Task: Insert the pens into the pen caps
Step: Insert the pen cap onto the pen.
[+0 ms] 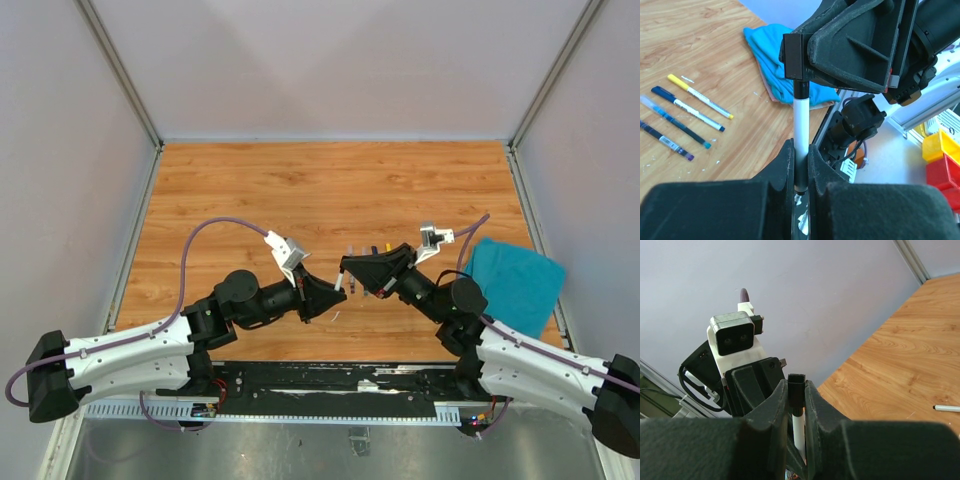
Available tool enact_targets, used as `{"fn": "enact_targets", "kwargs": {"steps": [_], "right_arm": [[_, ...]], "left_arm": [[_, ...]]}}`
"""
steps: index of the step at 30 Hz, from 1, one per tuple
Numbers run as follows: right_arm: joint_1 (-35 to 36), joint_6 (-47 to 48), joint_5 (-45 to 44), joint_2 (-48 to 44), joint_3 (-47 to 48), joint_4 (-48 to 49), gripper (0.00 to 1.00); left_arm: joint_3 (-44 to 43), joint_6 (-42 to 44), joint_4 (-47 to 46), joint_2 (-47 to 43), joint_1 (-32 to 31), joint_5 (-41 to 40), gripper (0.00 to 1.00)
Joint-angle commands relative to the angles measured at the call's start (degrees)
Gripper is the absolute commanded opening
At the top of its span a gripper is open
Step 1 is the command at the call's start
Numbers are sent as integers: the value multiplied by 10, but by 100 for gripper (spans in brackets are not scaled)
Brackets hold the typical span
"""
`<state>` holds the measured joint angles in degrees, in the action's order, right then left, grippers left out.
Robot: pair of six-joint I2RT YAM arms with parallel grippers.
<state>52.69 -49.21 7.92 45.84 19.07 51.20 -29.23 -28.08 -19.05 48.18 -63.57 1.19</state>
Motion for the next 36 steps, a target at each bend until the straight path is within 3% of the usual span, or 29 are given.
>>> {"fn": "enact_targets", "kwargs": {"steps": [1, 8, 13, 25, 30, 36], "right_arm": [[57, 5, 57, 26, -41, -80, 1], [88, 3, 37, 38, -58, -69, 1], [88, 49, 8, -3, -10, -145, 2], [87, 224, -70, -87, 127, -314, 66], [87, 284, -125, -135, 130, -425, 72], [87, 321, -211, -182, 120, -555, 73]], "left_arm": [[-46, 14, -115, -15, 4, -26, 0], [-44, 16, -118, -18, 4, -30, 1], [-42, 15, -102, -15, 5, -27, 1], [-23, 4, -43, 3, 4, -17, 0], [-15, -1, -7, -10, 4, -55, 0], [-29, 15, 49, -18, 4, -63, 1]]}}
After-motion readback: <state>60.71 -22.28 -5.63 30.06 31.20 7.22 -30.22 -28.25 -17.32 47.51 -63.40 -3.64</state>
